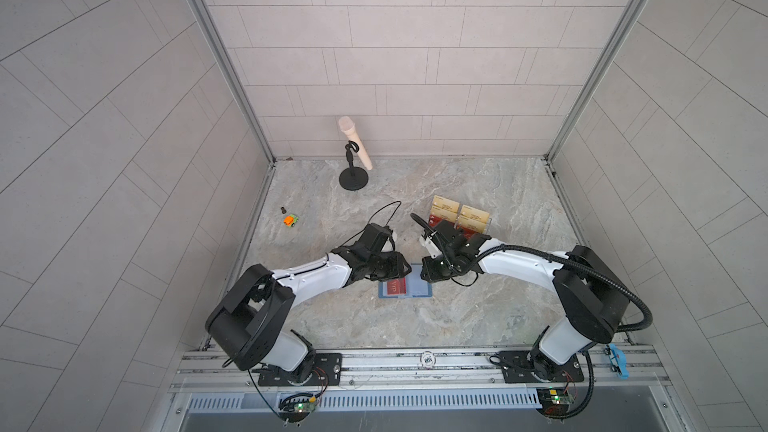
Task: Put the credit cards into the card holder
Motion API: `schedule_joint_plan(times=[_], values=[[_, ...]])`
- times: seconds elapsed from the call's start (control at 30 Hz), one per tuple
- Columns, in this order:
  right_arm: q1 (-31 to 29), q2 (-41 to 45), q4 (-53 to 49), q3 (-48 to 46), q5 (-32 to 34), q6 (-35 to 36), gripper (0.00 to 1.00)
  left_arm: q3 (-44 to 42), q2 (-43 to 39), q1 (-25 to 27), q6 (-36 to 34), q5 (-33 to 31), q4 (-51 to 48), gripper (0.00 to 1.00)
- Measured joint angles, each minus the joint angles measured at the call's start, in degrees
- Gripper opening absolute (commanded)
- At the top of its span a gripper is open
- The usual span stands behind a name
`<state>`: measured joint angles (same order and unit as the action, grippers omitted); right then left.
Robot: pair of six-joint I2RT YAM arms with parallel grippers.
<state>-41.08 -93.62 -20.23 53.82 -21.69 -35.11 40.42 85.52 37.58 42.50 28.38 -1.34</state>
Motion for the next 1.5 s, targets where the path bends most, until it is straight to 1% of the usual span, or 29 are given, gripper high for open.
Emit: schedule_joint_plan(times=[0.2, 0.33, 0.7, 1.07, 1.33, 1.5], values=[[1.79, -1.31, 1.49, -1.36, -0.28, 0.61, 0.17, 1.03, 4.31, 0.46, 0.68, 1.01, 2.14, 0.42], [2.03, -2.78, 2.23, -1.36, -0.2, 0.83, 0.17, 1.77, 7.45, 0.46, 1.27, 2.16, 3.65, 0.4], [2.1, -3.39, 2.67, -1.33, -0.33, 0.94, 0.16, 2.1, 11.43, 0.42, 1.79, 4.81, 6.58, 0.4], [2.14, -3.5, 2.58, -1.22, -0.35, 1.07, 0.16, 1.57, 11.52, -0.13, 1.9, 5.62, 7.78, 0.4], [2.14, -3.52, 2.32, -1.11, -0.33, 1.14, 0.15, 0.0, 9.68, -0.24, 2.03, 5.11, 8.2, 0.46], [2.14, -3.58, 1.99, -0.92, -0.28, 1.27, 0.15, 0.02, 9.62, -0.24, 1.86, 5.03, 8.04, 0.46]])
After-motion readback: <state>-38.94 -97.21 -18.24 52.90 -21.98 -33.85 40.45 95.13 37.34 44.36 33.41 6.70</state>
